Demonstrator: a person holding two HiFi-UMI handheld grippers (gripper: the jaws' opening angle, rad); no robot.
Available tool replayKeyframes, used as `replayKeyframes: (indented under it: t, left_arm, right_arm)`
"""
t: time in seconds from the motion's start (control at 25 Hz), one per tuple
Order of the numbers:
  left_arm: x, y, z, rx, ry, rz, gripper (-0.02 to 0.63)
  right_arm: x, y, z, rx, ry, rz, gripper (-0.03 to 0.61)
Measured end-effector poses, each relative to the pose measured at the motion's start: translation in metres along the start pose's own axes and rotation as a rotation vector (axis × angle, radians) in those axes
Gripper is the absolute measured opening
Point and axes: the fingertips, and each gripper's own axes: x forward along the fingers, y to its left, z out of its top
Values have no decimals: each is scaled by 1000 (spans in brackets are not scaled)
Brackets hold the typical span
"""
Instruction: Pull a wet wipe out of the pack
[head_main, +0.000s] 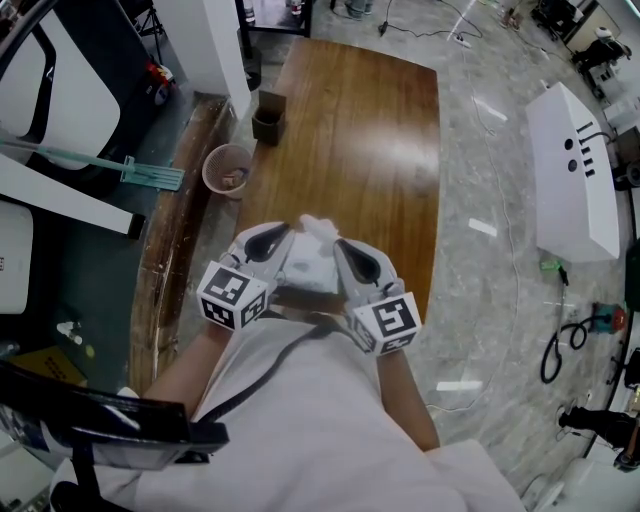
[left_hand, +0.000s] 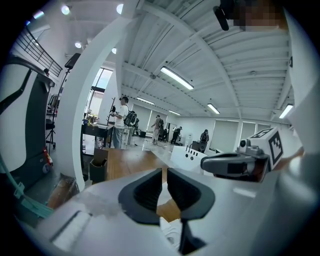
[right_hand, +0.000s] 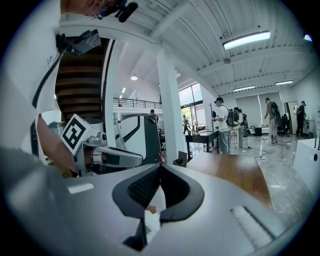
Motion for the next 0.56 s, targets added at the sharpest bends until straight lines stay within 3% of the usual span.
replayKeyframes:
  t: [0.56]
  left_arm:
    - [5, 0, 1, -5, 8, -4, 38]
  right_arm:
    - [1, 1, -2, -12, 24, 18, 9]
